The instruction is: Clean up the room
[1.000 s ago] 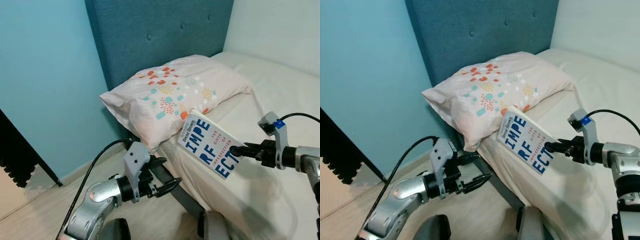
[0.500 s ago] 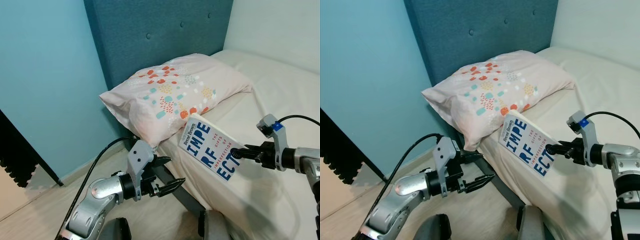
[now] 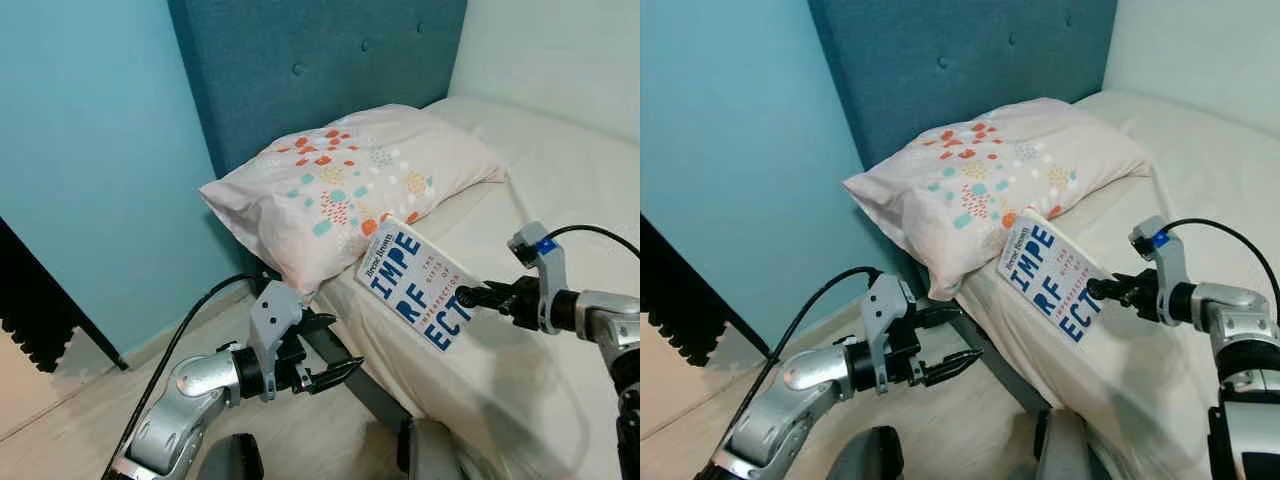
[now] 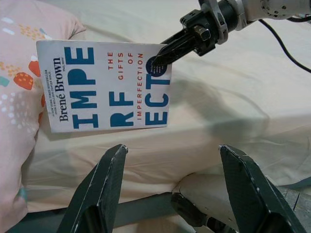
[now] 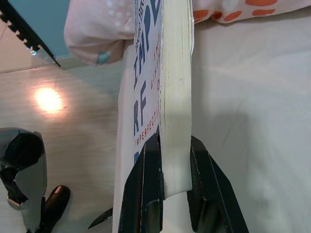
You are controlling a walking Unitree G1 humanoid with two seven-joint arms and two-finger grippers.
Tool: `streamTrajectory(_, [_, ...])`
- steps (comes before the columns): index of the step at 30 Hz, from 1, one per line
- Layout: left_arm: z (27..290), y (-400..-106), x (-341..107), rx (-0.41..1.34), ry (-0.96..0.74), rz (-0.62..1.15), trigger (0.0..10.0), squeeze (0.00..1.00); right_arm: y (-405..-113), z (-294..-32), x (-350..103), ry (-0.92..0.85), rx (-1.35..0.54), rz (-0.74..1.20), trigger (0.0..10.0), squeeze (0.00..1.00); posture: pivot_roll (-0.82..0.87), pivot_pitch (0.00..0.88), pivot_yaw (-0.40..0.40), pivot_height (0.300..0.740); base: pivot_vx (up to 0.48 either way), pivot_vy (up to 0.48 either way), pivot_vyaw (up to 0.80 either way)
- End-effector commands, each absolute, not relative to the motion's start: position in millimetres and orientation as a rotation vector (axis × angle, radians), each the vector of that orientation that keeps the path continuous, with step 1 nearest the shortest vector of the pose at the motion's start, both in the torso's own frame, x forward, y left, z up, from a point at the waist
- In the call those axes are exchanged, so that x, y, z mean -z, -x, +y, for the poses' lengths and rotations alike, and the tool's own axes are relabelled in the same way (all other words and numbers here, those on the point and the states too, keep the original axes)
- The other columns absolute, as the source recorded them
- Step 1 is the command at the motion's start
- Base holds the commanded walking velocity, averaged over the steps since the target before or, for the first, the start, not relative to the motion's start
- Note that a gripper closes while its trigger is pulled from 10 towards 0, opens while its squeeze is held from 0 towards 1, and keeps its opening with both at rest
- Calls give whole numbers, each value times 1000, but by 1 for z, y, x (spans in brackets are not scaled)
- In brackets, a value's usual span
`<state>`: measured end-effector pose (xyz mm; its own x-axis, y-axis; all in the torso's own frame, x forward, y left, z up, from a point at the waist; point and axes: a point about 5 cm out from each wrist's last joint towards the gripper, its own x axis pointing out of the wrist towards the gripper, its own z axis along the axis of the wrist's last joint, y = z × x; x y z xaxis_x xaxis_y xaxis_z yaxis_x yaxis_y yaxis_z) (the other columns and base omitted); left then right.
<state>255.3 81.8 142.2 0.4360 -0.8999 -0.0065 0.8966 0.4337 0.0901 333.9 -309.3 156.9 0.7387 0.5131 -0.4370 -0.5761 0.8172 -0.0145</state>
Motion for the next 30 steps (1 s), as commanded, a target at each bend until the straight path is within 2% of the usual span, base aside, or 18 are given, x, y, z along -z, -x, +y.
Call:
streamTrajectory(1, [88, -256, -142, 1108, -97, -32, 10000, 0, -339, -304, -162, 159, -608, 393, 10000, 0, 62, 133, 37, 540, 0, 0, 0])
streamTrajectory(12, [88, -258, -143, 1108, -110, -34, 10000, 0, -344, -304, -169, 230, -588, 378, 10000, 0, 62, 136, 37, 540, 0, 0, 0])
streamTrajectory(30, [87, -256, -142, 1113, -109, -27, 10000, 0, -342, -301, -164, 218, -652, 424, 10000, 0, 61, 143, 34, 540, 0, 0, 0])
